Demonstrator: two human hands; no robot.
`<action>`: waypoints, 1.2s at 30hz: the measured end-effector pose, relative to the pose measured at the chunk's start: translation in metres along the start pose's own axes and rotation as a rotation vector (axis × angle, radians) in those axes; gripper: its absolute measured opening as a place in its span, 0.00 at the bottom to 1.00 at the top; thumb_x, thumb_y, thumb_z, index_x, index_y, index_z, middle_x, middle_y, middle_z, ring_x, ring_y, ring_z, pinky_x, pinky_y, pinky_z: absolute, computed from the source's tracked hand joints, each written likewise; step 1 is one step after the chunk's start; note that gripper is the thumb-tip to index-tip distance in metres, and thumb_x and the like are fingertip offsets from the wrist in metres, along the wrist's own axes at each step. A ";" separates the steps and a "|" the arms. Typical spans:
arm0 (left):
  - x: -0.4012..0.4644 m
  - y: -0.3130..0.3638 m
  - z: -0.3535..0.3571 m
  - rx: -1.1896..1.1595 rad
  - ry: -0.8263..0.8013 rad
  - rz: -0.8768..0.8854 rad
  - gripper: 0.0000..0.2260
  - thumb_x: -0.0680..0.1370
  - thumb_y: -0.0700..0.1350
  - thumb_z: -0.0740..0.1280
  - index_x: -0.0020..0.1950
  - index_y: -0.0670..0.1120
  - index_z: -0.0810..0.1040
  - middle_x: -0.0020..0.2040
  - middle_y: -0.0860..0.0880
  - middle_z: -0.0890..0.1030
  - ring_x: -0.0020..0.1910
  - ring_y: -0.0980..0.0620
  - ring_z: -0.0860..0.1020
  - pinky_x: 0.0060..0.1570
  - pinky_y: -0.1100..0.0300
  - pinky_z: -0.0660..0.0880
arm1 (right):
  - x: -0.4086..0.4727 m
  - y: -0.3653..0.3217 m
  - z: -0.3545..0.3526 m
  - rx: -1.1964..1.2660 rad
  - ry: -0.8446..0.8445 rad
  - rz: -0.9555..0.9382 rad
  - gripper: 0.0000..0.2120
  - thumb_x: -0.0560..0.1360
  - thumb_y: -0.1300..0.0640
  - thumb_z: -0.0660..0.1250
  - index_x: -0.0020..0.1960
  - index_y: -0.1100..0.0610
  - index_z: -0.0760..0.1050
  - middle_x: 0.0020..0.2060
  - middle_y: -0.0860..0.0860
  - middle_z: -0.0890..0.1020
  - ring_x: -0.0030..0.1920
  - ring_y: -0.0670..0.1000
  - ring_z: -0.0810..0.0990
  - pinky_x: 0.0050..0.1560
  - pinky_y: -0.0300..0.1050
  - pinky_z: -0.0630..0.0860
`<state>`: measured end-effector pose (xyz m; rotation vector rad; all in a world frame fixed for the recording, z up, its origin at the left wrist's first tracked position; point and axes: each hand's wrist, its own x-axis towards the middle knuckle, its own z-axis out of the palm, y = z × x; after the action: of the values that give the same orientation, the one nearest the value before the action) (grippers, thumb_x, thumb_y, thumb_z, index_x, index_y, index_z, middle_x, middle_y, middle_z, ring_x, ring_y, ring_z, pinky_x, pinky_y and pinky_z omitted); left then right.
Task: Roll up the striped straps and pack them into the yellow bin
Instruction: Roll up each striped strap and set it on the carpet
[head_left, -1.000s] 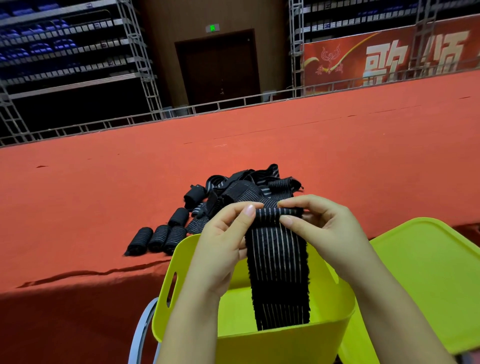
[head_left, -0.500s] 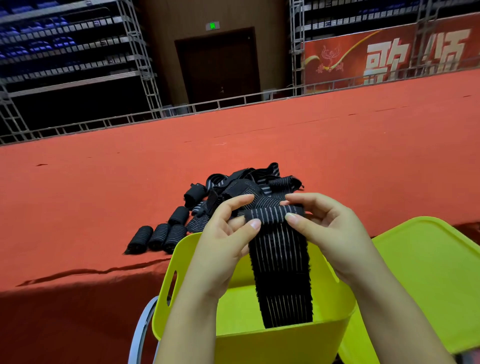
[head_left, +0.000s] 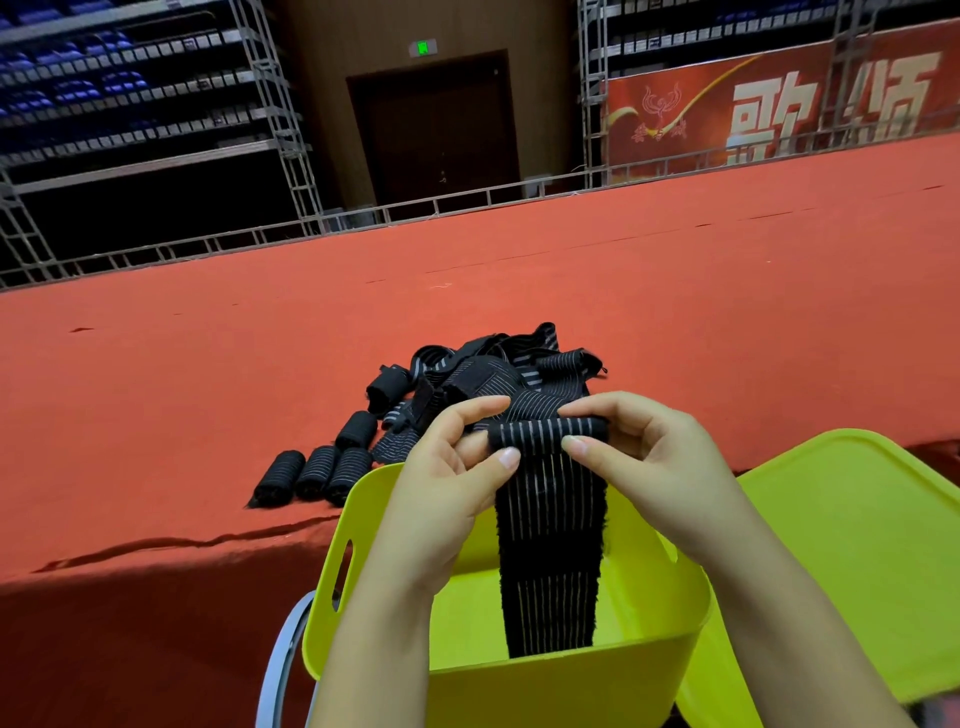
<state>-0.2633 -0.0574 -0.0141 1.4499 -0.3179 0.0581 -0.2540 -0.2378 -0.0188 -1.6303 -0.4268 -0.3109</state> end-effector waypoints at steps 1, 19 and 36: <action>0.000 0.000 -0.001 -0.003 -0.009 -0.022 0.17 0.73 0.38 0.70 0.61 0.48 0.75 0.49 0.45 0.85 0.50 0.48 0.82 0.53 0.50 0.77 | 0.000 0.000 0.001 0.009 0.025 -0.015 0.12 0.72 0.66 0.71 0.48 0.50 0.81 0.45 0.49 0.85 0.46 0.46 0.83 0.51 0.43 0.78; -0.002 -0.002 0.004 -0.065 0.073 -0.048 0.09 0.79 0.38 0.64 0.54 0.47 0.81 0.45 0.49 0.82 0.42 0.52 0.80 0.35 0.62 0.76 | -0.001 0.004 0.006 0.148 -0.009 0.009 0.12 0.71 0.69 0.70 0.47 0.53 0.82 0.44 0.42 0.85 0.43 0.39 0.82 0.47 0.31 0.74; -0.002 -0.001 0.001 0.008 0.076 -0.029 0.12 0.78 0.37 0.65 0.60 0.48 0.77 0.47 0.48 0.85 0.50 0.52 0.83 0.55 0.51 0.77 | 0.000 0.010 0.009 0.277 0.050 -0.003 0.15 0.72 0.71 0.68 0.52 0.54 0.78 0.50 0.51 0.84 0.50 0.47 0.82 0.51 0.38 0.77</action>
<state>-0.2646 -0.0584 -0.0157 1.4561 -0.2343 0.0911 -0.2502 -0.2294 -0.0283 -1.3494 -0.4152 -0.2814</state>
